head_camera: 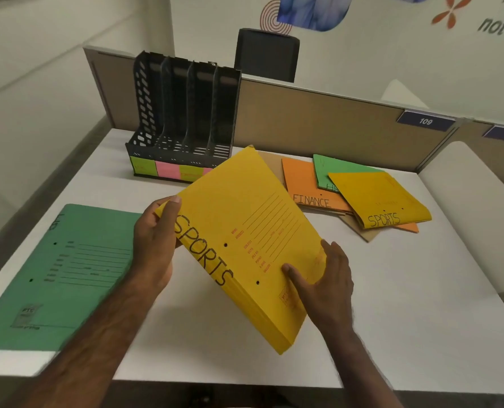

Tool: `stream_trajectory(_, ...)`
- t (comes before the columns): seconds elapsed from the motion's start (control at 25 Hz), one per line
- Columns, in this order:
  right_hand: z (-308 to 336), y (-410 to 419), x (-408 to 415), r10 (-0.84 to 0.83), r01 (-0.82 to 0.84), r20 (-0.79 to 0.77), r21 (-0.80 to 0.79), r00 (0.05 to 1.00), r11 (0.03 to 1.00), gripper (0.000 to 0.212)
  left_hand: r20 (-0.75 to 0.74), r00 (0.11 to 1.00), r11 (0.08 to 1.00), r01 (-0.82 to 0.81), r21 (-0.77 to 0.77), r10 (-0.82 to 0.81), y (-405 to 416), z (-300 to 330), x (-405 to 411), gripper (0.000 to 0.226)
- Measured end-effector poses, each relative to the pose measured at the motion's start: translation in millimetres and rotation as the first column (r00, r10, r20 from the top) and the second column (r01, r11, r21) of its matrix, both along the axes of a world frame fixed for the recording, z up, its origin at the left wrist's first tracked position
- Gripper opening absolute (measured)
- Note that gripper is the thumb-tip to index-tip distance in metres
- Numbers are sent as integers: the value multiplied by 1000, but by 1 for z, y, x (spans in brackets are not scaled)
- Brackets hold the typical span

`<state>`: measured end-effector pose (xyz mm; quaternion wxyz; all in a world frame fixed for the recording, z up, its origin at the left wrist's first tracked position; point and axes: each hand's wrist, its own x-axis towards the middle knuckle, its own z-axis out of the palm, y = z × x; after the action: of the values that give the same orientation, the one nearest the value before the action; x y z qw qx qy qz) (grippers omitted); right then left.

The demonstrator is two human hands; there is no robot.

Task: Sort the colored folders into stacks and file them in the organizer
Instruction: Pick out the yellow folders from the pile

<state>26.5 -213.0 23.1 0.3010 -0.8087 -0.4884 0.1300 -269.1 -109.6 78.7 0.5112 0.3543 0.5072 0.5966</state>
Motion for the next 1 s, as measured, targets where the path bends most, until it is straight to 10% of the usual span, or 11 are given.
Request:
stream_trajectory(0.28,16,3,6,6,-8,-184,-12,983,1000,103,51,998,998,32,-46,-30,6,14,-11,29)
stream_trajectory(0.56,7,-19,-7,1,-24,-569,-32,822,999,49,69,977,948,211,-238,-200,-7,0,-2,59)
stream_trajectory(0.8,-9,-21,-18,-198,154,-720,-128,665,980,55,40,943,866,319,-385,-330,-47,-41,8,45)
stream_trajectory(1.0,-20,-9,-40,-201,175,-664,-108,720,979,66,-54,944,857,272,-438,-327,-70,-66,-7,34)
